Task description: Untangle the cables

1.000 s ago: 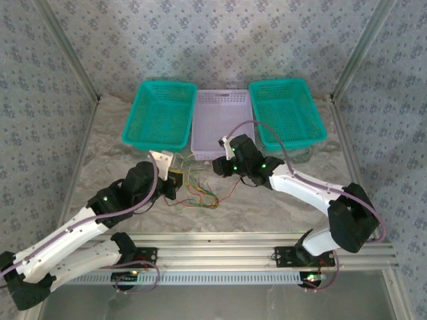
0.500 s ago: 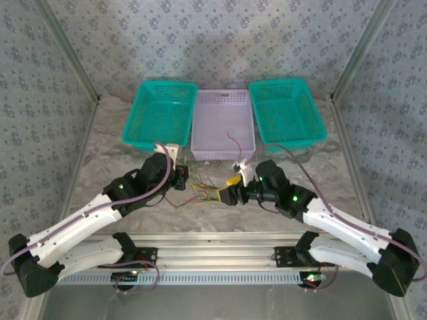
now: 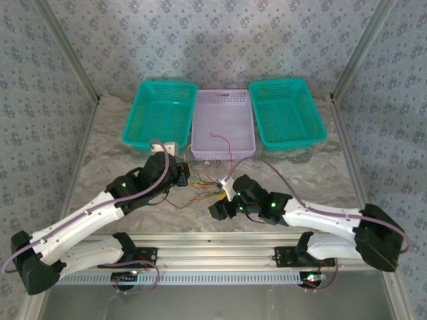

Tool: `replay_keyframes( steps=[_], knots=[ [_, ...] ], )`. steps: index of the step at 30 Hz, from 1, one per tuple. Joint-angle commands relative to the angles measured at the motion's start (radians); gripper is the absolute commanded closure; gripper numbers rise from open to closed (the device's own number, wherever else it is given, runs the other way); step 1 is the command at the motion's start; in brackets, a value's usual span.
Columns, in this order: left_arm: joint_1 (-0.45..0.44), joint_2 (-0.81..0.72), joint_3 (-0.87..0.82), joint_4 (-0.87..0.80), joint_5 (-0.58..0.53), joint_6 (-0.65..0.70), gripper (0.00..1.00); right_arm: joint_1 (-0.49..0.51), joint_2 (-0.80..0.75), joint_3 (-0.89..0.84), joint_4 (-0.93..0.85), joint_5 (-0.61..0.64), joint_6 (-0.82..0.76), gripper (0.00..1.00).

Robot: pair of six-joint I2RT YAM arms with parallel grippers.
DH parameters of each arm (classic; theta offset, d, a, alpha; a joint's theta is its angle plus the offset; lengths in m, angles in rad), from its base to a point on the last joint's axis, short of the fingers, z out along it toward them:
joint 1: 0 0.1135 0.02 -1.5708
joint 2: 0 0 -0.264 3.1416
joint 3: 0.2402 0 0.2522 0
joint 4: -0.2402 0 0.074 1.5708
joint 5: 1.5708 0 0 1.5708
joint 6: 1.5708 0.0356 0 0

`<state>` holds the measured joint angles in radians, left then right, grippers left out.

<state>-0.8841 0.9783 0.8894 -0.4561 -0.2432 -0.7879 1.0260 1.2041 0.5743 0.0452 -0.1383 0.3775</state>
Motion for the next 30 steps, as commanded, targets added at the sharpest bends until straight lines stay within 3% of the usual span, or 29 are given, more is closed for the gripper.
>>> replay_keyframes(
  steps=[1,7,14,22,30],
  knots=[
    [-0.006,-0.002,0.032,0.045,0.01,-0.043,1.0,0.02,0.061,0.064,0.037,0.162,0.026,0.38],
    [-0.006,-0.024,0.009,0.04,0.015,-0.065,1.0,-0.006,0.14,0.117,0.025,0.251,0.107,0.36],
    [-0.006,-0.062,-0.013,0.013,-0.013,-0.075,1.0,-0.094,0.043,0.006,0.094,0.293,0.228,0.35],
    [-0.006,-0.044,-0.01,0.017,-0.003,-0.07,1.0,-0.203,0.031,-0.017,0.087,0.236,0.244,0.36],
    [-0.007,-0.033,-0.01,0.025,0.01,-0.074,1.0,-0.17,0.078,-0.017,0.219,0.177,0.211,0.36]
  ],
)
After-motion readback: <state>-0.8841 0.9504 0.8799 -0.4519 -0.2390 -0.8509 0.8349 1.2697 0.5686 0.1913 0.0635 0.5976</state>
